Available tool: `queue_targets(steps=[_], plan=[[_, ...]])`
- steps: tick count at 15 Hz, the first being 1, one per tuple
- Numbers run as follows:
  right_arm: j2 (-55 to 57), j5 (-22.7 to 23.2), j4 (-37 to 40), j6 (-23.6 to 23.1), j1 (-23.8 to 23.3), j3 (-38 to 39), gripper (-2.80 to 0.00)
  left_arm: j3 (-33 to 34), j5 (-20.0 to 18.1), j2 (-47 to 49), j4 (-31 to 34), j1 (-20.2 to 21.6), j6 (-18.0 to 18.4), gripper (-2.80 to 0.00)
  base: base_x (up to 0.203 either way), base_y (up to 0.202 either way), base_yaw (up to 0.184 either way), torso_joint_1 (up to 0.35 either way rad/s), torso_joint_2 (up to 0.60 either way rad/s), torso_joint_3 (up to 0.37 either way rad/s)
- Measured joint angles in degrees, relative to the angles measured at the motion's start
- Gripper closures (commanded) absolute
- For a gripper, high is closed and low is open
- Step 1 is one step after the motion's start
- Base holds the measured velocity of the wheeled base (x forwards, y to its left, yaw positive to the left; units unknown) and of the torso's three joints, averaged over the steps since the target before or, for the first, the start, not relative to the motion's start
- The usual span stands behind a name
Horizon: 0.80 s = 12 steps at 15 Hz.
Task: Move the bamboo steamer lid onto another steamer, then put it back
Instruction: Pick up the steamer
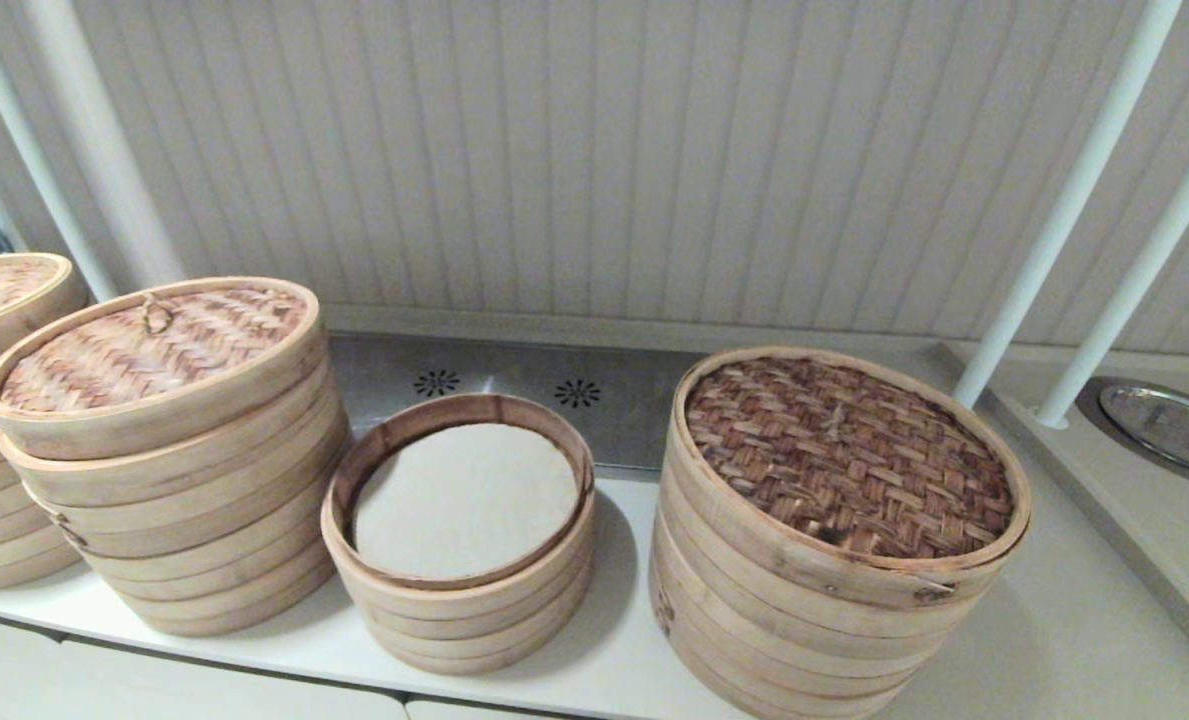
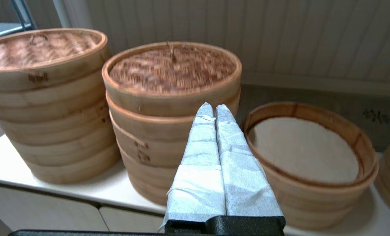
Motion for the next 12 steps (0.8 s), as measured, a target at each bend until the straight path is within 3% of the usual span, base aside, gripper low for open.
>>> queue_targets(steps=[6,12], plan=[[0.0,0.0,0.0,0.0,-0.01,0.0,0.0,-13.83,3.3,17.36,-1.3,1.47,-4.15,0.0,0.0,0.0,0.0,0.0,0.0,0.0],[0.0,0.0,0.0,0.0,0.0,0.0,0.0,-28.77,4.56,33.83,1.17,2.32,-5.47,0.0,0.0,0.0,0.0,0.0,0.0,0.0]])
